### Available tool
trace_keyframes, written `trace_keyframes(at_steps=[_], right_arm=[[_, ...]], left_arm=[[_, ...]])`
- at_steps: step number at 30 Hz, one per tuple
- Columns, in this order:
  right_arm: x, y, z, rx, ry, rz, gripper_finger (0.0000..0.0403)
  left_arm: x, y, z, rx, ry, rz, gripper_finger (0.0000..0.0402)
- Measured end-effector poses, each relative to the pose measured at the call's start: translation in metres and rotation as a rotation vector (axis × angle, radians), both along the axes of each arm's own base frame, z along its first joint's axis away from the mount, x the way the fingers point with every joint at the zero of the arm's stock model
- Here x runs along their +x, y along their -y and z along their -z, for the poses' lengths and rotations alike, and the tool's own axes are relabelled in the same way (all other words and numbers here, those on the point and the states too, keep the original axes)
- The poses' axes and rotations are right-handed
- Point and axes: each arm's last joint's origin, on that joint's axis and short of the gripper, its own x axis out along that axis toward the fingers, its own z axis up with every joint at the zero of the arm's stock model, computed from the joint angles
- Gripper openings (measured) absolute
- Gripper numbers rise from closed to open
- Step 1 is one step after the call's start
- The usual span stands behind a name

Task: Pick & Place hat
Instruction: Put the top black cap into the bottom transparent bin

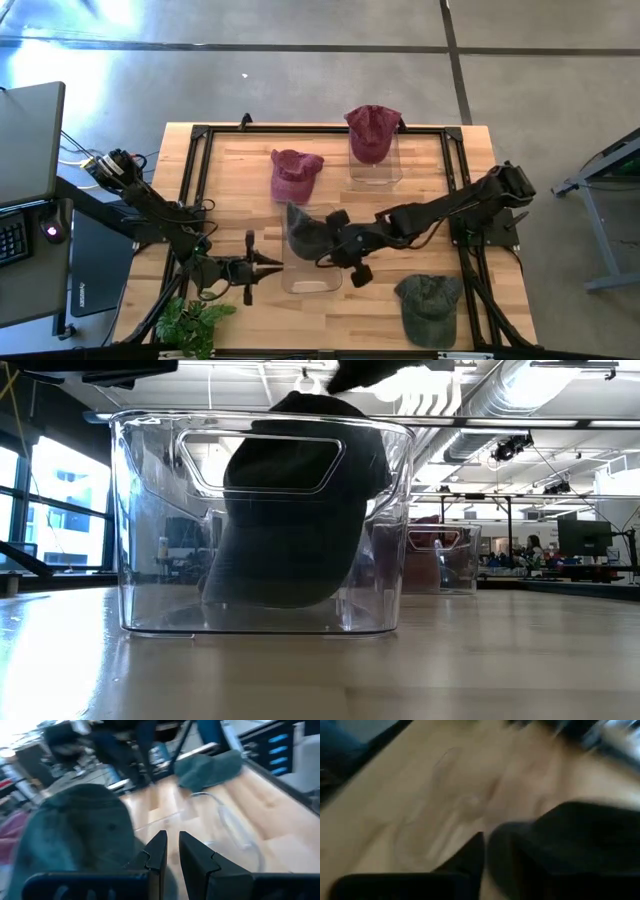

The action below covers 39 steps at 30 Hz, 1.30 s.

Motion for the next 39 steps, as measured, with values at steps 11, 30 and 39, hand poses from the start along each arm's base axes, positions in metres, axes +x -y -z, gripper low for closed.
trace_keyframes(at_steps=[11,30,39], right_arm=[[0.010,0.043,0.031,-0.306,-0.123,0.360,0.0032],[0.009,0.033,0.034,-0.350,-0.130,0.301,0.0003],[0.009,0.031,0.034,-0.344,-0.131,0.293,0.0003]], left_arm=[[0.006,0.001,-0.016,0.017,0.006,-0.236,0.0043],[0.049,-0.097,-0.081,0.001,-0.426,-0.319,0.0168],[0.071,-0.137,-0.067,-0.020,-0.578,-0.099,0.0255]])
